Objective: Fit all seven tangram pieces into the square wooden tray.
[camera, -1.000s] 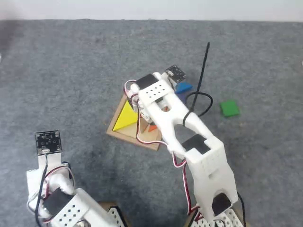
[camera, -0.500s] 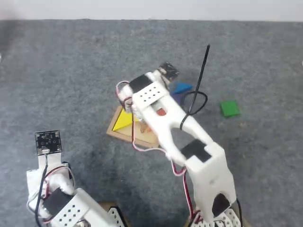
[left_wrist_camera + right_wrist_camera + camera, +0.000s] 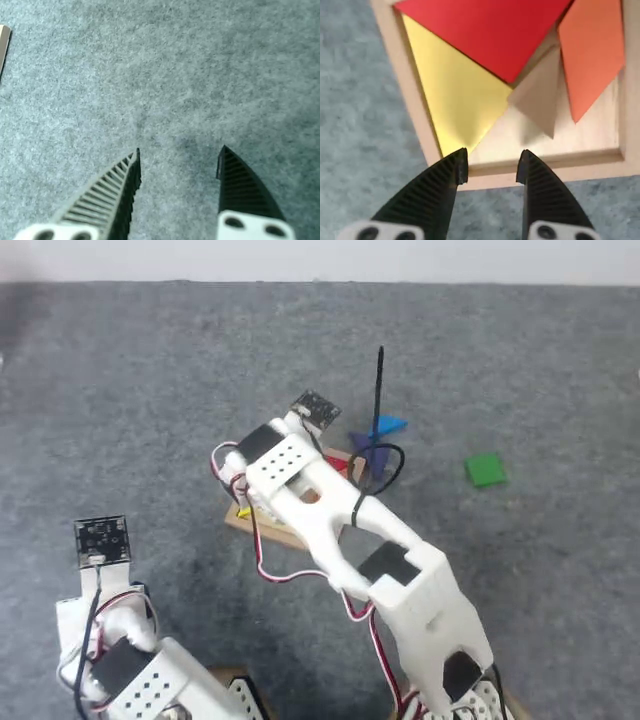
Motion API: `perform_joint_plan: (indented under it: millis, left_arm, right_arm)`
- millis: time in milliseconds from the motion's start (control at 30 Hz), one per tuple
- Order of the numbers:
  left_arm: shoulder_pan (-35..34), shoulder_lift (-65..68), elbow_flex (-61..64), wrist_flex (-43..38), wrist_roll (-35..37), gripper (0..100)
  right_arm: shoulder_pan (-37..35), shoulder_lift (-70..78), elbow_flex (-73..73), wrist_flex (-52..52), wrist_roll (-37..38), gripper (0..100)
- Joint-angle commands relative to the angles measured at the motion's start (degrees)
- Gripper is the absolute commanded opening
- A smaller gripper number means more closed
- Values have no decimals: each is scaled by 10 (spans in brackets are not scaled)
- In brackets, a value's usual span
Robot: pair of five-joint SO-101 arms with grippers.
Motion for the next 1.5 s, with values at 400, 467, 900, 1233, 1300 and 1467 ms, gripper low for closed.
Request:
perform_joint_plan:
  millis: [400,467,900,1233,1300,1467]
  left_arm:
    - [1,-8,-7,0,-6,240]
    - [1,-8,-7,0,-6,240]
    - [1,-8,-7,0,-6,240]
    - [1,-8,-7,1,-6,240]
    - [1,-8,-7,1,-6,240]
    - [1,-8,-7,1,-6,240]
  right_arm:
    - [80,-7,-1,4,12,177]
    - [88,-7,0,6,12,177]
    - [135,-196,1,187,203,177]
    - [533,-189,72,239,827,177]
    - [553,-183,72,242,882,176]
    - [525,-163,76,203,985,177]
